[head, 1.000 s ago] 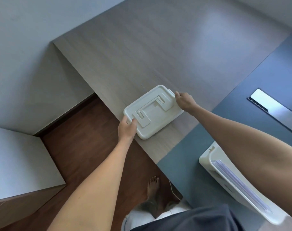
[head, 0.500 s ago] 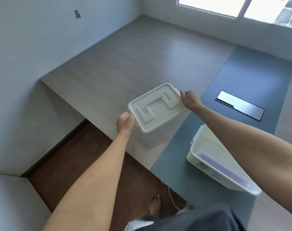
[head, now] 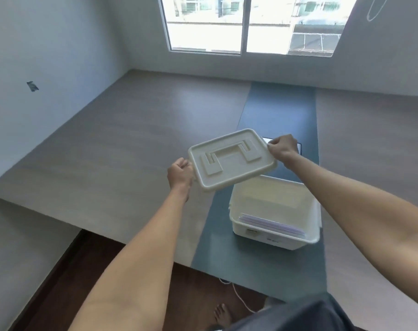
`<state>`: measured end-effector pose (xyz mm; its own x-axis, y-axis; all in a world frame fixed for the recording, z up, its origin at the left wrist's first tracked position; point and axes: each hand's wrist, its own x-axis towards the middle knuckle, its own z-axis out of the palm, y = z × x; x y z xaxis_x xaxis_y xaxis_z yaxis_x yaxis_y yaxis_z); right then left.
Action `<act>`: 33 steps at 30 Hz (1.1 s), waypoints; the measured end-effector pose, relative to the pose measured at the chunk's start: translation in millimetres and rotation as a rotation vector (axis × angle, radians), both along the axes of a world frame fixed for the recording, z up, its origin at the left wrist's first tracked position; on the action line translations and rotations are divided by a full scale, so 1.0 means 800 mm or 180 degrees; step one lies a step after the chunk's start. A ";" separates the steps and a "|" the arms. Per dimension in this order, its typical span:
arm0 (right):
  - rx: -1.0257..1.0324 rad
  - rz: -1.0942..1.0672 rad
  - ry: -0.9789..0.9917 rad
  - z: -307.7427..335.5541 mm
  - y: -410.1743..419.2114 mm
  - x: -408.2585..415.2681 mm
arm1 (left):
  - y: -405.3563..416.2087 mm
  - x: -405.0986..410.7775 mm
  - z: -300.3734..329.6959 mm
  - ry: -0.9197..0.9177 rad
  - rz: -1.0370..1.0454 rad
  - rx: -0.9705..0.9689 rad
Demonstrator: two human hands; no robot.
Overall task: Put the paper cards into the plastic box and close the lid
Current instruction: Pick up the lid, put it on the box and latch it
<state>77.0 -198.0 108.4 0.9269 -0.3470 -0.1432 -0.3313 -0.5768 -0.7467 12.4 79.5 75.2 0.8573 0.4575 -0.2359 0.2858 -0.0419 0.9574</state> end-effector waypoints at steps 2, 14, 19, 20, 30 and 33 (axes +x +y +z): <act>0.0236 -0.0149 0.0016 -0.006 -0.026 -0.008 | -0.012 0.006 0.002 -0.0044 -0.0044 -0.0076; 0.1568 -0.0916 0.0376 -0.050 -0.140 -0.101 | -0.077 0.014 -0.010 0.0060 -0.0689 -0.0127; 0.1743 -0.0975 0.0535 -0.065 -0.157 -0.140 | -0.090 0.008 -0.029 0.0115 -0.0837 -0.0373; 0.1764 -0.0982 0.0554 -0.069 -0.160 -0.149 | -0.092 0.006 -0.034 0.0128 -0.0867 -0.0402; 0.2004 -0.1023 0.0498 -0.088 -0.175 -0.196 | -0.107 -0.014 -0.059 0.0195 -0.1037 -0.0516; 0.2037 -0.0994 0.0510 -0.088 -0.175 -0.202 | -0.110 -0.016 -0.065 0.0186 -0.1027 -0.0534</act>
